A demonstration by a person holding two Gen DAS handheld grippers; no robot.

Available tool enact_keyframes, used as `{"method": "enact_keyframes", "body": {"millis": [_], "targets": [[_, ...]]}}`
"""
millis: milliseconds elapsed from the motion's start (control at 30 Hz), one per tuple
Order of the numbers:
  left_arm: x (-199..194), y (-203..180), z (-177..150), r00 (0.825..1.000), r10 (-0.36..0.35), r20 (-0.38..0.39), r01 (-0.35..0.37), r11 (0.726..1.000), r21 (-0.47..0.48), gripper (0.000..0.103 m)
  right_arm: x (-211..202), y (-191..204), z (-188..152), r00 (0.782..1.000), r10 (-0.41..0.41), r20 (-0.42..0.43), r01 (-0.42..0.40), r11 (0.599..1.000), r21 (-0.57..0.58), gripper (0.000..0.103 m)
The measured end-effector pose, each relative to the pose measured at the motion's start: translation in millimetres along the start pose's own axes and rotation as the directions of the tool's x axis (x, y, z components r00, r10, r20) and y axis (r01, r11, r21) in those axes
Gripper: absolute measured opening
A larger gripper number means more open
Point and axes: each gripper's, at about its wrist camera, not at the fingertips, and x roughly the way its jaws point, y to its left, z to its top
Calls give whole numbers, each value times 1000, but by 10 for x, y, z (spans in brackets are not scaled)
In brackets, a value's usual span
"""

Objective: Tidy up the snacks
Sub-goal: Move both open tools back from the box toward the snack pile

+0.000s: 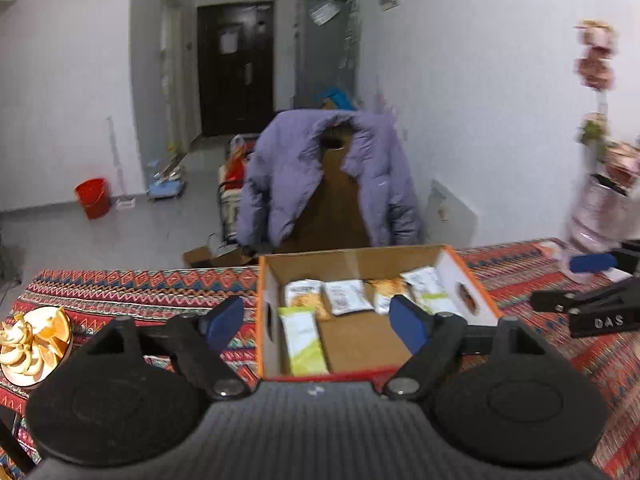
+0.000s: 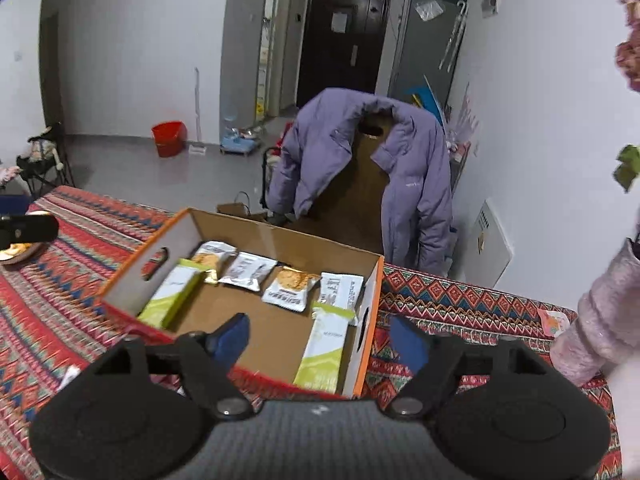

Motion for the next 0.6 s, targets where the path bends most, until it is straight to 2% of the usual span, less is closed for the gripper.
{"method": "enact_keyframes", "body": {"millis": [133,267,433,500,600], "targets": [[-457,-170,-316,998,4,56,-7,998,67,86,-444,137,-339,997,66,38,-64,997,-52,81],[-929,-288,-733,990,-49,129,38,996,87,98,-884,284,-694,987,107,119,-100,993,-63,89],[-1465,-435,-1420,974,-98,203,68,987,148,103,-1398,494,-1265,966,146,215,-133,988,-72,91],[-1663,-461,-1689,963,-108,245,68,984,163,103,-1571,593,-1525,957,150,250,-133,988,-81,96],[-1883,-458,-2022,957,-88,276,51,989,139,103,-1763,722,-1910,945,149,290,-136,988,-67,99]]}}
